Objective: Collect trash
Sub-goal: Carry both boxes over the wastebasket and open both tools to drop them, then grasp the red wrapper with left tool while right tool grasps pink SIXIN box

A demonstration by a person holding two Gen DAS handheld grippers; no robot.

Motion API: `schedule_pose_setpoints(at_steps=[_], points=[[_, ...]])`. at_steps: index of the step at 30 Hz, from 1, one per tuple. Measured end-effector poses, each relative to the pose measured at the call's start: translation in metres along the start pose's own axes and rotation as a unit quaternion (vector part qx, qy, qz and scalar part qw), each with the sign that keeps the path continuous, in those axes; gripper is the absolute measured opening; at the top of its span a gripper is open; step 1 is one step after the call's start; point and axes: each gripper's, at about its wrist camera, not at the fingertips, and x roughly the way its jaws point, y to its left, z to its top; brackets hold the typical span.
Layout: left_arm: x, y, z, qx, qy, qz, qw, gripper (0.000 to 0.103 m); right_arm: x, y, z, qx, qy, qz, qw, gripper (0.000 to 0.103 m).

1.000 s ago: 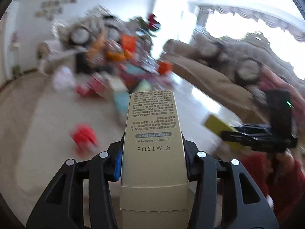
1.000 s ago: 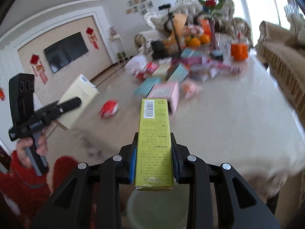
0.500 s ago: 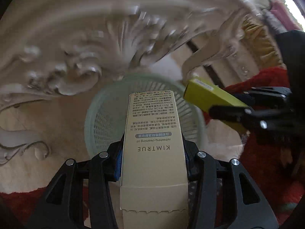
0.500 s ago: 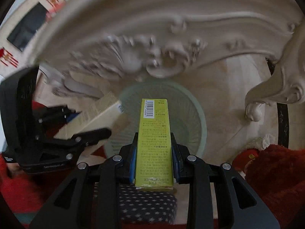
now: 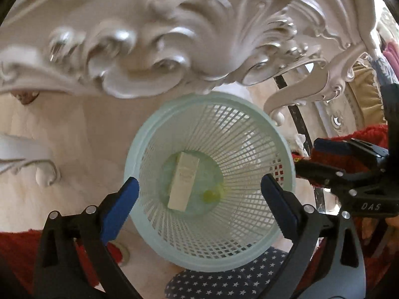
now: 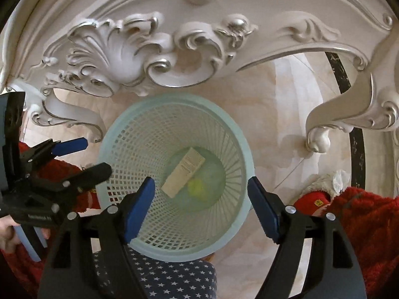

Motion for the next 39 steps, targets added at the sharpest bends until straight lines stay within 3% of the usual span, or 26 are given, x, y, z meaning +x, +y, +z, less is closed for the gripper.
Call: schedule_pose_setpoints(at_steps=[5, 13, 17, 19, 22, 26, 30, 35, 39], points=[[-0.005, -0.002, -0.006, 0.02, 0.0, 0.024, 0.9995, 0.095, -0.011, 0.012, -0.001, -0.021, -0.022, -0.006, 1.0, 0.073], [-0.067, -0.007, -0.016, 0.048, -0.074, 0.022, 0.9959, 0.095, -0.077, 0.03, -0.013, -0.056, -0.111, 0.011, 0.992, 0.073], [-0.118, -0.012, -0.021, 0.054, -0.114, -0.001, 0.992, 0.095, -0.134, 0.035, -0.014, -0.053, -0.192, 0.034, 0.979, 0.073], [-0.154, -0.015, -0.015, 0.06, -0.152, -0.01, 0.9865, 0.095, -0.156, 0.038, -0.008, -0.053, -0.232, 0.037, 0.971, 0.073], [-0.207, -0.016, 0.001, 0.075, -0.213, 0.004, 0.9741, 0.095, -0.176, 0.04, 0.02, -0.057, -0.277, 0.041, 0.958, 0.078], [-0.243, 0.0, 0.042, 0.068, -0.269, 0.093, 0.9562, 0.095, -0.176, 0.053, 0.061, -0.076, -0.297, 0.043, 0.951, 0.082], [-0.246, 0.033, 0.089, 0.011, -0.267, 0.141, 0.9532, 0.095, -0.173, 0.07, 0.111, -0.085, -0.302, 0.039, 0.949, 0.082], [-0.236, 0.065, 0.138, -0.027, -0.26, 0.171, 0.95, 0.095, -0.152, 0.095, 0.175, -0.121, -0.29, -0.043, 0.948, 0.082], [-0.219, 0.076, 0.164, -0.036, -0.234, 0.185, 0.9537, 0.095, -0.134, 0.097, 0.201, -0.114, -0.267, -0.039, 0.956, 0.082]])
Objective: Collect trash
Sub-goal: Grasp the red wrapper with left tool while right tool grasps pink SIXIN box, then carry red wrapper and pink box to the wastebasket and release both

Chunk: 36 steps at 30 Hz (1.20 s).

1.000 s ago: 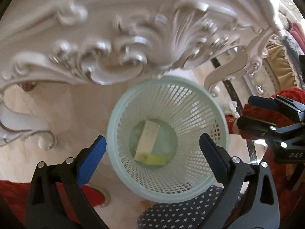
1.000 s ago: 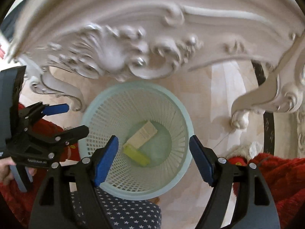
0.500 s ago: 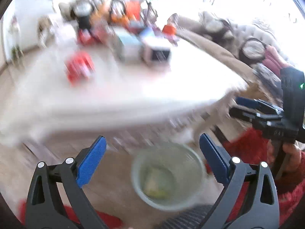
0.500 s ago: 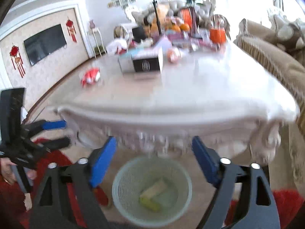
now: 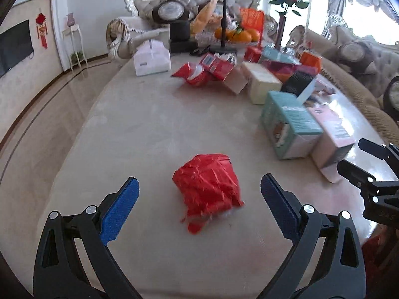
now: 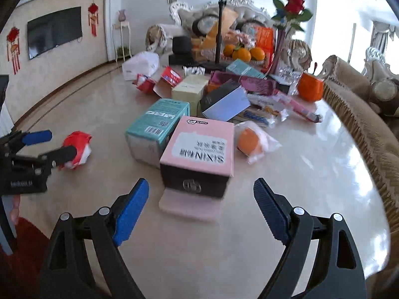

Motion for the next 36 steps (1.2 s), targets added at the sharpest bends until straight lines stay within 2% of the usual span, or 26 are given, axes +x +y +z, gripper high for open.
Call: schedule_pose_setpoints(at_steps=[5, 10, 12, 14, 16, 19, 25, 28, 31, 34, 36], points=[[0.02, 0.003, 0.002, -0.004, 0.018, 0.011, 0.9998, 0.095, 0.018, 0.0, 0.005, 0.007, 0.01, -0.014, 1.0, 0.082], [0.026, 0.006, -0.001, -0.014, 0.019, 0.017, 0.9996, 0.095, 0.03, -0.003, 0.009, 0.015, 0.024, -0.018, 0.999, 0.081], [0.029, 0.007, -0.001, -0.017, 0.02, 0.012, 0.9996, 0.095, 0.032, -0.005, 0.009, 0.019, 0.031, -0.011, 0.999, 0.077], [0.028, 0.006, -0.003, -0.012, 0.015, 0.015, 0.9997, 0.084, 0.03, -0.007, 0.008, 0.028, 0.033, 0.013, 0.999, 0.063], [0.025, 0.005, -0.004, 0.001, 0.003, 0.025, 0.9997, 0.049, 0.026, -0.01, 0.006, 0.038, 0.033, 0.027, 0.998, 0.063], [0.021, 0.014, -0.003, -0.019, 0.0, 0.001, 0.9998, 0.049, 0.018, -0.016, -0.002, 0.057, 0.03, 0.048, 0.997, 0.063], [0.006, 0.019, -0.005, -0.029, -0.017, -0.01, 0.9994, 0.049, -0.008, -0.036, -0.013, 0.115, 0.014, 0.103, 0.988, 0.063], [-0.019, 0.016, -0.004, -0.028, -0.044, -0.03, 0.9982, 0.049, -0.032, -0.044, -0.015, 0.129, -0.011, 0.126, 0.984, 0.063], [-0.056, 0.008, -0.01, -0.02, -0.074, -0.066, 0.9948, 0.049, -0.072, -0.053, -0.025, 0.135, -0.039, 0.161, 0.977, 0.063], [-0.092, -0.008, -0.032, 0.005, -0.092, -0.101, 0.9905, 0.049, -0.104, -0.056, -0.042, 0.131, -0.05, 0.184, 0.973, 0.063], [-0.108, -0.025, -0.054, 0.029, -0.087, -0.126, 0.9878, 0.049, -0.129, -0.054, -0.066, 0.119, -0.039, 0.199, 0.972, 0.063]])
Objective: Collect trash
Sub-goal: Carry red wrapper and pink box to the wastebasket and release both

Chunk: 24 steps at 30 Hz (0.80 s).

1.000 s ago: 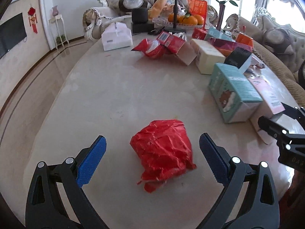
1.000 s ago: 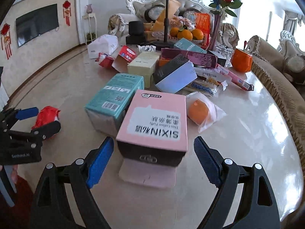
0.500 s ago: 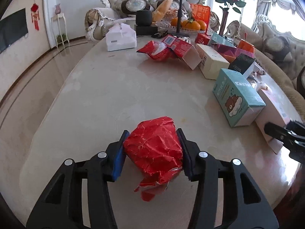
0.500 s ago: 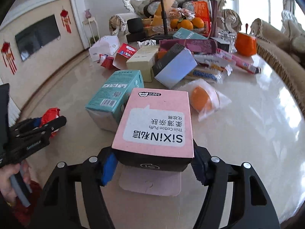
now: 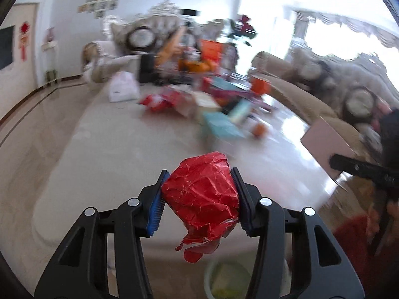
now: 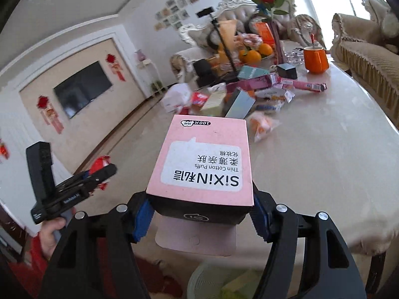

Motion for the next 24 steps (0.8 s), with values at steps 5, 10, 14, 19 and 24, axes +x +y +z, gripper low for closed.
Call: schedule_pose_setpoints(at_steps=[5, 10, 14, 19, 24], points=[[0.004, -0.054, -0.065, 0.038, 0.084, -0.084, 0.9922, 0.049, -0.028, 0.006, -0.06, 0.015, 0.072, 0.018, 0.997, 0.063], [0.064, -0.09, -0.137, 0.055, 0.202, -0.128, 0.9695, 0.049, -0.005, -0.017, -0.122, 0.057, 0.151, -0.033, 0.986, 0.063], [0.106, -0.103, -0.165, 0.065, 0.251, -0.122, 0.9581, 0.05, 0.03, -0.042, -0.152, 0.069, 0.189, -0.089, 0.976, 0.063], [0.128, -0.102, -0.173, 0.059, 0.258, -0.109, 0.9581, 0.055, 0.063, -0.048, -0.167, 0.05, 0.219, -0.11, 0.968, 0.063], [0.147, -0.092, -0.184, 0.055, 0.257, -0.035, 0.9641, 0.088, 0.09, -0.055, -0.179, 0.029, 0.247, -0.141, 0.958, 0.077]])
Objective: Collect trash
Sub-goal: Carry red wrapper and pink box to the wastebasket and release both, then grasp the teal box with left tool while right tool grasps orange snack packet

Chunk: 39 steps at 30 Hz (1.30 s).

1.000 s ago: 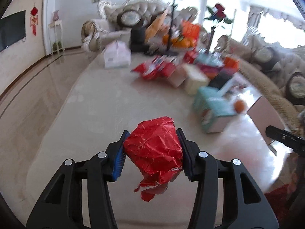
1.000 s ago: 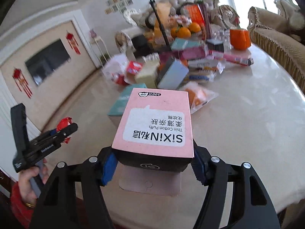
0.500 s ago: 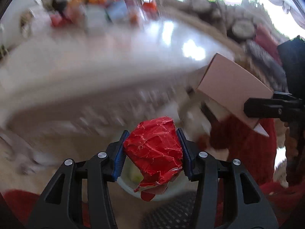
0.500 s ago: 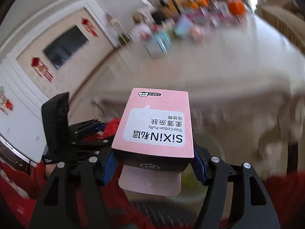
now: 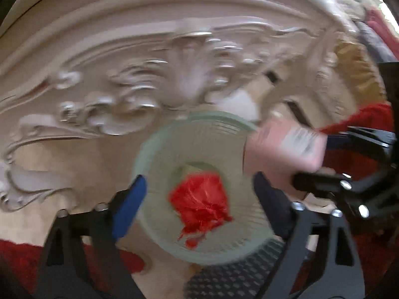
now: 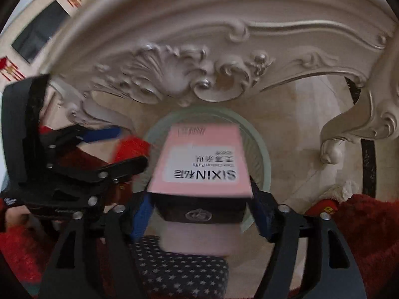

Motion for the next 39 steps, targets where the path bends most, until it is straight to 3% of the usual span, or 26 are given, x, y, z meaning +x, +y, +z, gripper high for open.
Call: schedule_pose_setpoints(at_steps=[2, 7, 10, 16, 20, 22, 25, 28, 32, 35, 39], points=[[0.005, 0.006, -0.003, -0.007, -0.016, 0.016, 0.9997, 0.091, 0.009, 0.0, 0.0, -0.005, 0.0, -0.021, 1.0, 0.077], [0.027, 0.023, -0.019, -0.034, 0.009, 0.024, 0.9991, 0.093, 0.031, -0.019, -0.009, 0.023, 0.025, -0.027, 0.999, 0.077], [0.039, 0.032, -0.021, -0.05, 0.034, 0.038, 0.9974, 0.093, 0.028, -0.024, -0.01, 0.036, 0.016, -0.032, 0.999, 0.077], [0.024, 0.036, -0.022, -0.062, 0.003, 0.021, 0.9978, 0.093, 0.029, -0.02, -0.008, 0.032, 0.012, -0.036, 0.999, 0.077], [-0.016, 0.029, -0.019, -0.056, -0.034, -0.006, 0.9979, 0.093, -0.005, 0.001, -0.005, 0.009, -0.027, -0.018, 0.999, 0.077], [-0.045, 0.026, -0.014, -0.047, -0.066, -0.028, 0.9963, 0.093, -0.035, 0.012, -0.003, 0.006, -0.056, 0.015, 0.998, 0.077], [-0.104, 0.024, -0.001, -0.038, -0.126, -0.034, 0.9907, 0.093, -0.097, 0.027, 0.004, -0.005, -0.123, 0.067, 0.99, 0.077], [-0.159, 0.029, 0.022, -0.038, -0.185, -0.032, 0.9815, 0.093, -0.154, 0.039, 0.026, -0.043, -0.201, 0.063, 0.977, 0.077], [-0.201, 0.043, 0.087, -0.023, -0.24, 0.0, 0.9704, 0.093, -0.181, 0.03, 0.094, -0.073, -0.276, 0.001, 0.958, 0.081], [-0.189, 0.055, 0.143, -0.025, -0.239, 0.042, 0.9699, 0.093, -0.167, 0.019, 0.154, -0.08, -0.283, -0.025, 0.955, 0.081], [-0.155, 0.069, 0.195, -0.049, -0.213, 0.057, 0.9743, 0.093, -0.124, 0.005, 0.222, -0.084, -0.258, -0.038, 0.962, 0.081]])
